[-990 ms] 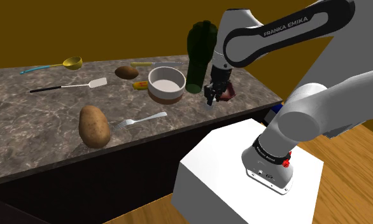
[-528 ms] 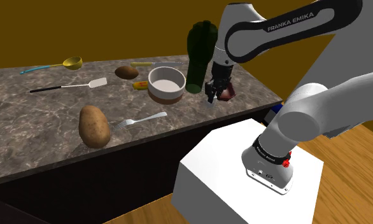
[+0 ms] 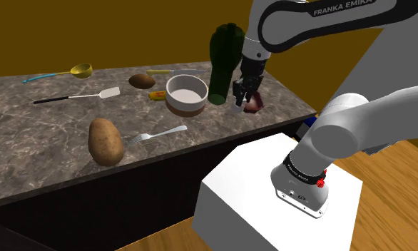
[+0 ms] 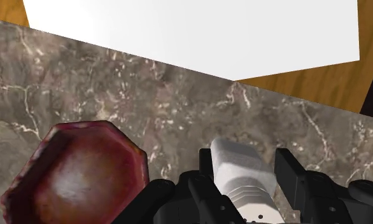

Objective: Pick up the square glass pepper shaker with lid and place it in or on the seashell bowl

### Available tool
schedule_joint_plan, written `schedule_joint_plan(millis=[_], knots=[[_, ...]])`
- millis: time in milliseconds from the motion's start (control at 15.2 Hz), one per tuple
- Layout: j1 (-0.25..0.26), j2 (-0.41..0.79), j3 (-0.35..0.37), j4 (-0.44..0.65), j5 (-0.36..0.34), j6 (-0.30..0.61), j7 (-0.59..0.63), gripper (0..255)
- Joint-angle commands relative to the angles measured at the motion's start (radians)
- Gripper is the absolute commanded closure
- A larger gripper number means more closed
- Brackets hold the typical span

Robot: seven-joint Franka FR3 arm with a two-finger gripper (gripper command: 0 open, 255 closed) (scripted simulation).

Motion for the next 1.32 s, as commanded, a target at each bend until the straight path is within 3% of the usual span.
schedule_joint_plan(millis=[0,726,1254], knots=[[0.001,-0.011,0.001,0.02,0.0,-0.032,0.003,255],[-0.001,-0.048,-0.004,0.136,-0.006,-0.184,0.01,255],[-0.105,0.055,-0.176,0.232,-0.141,-0.181,-0.184,255]])
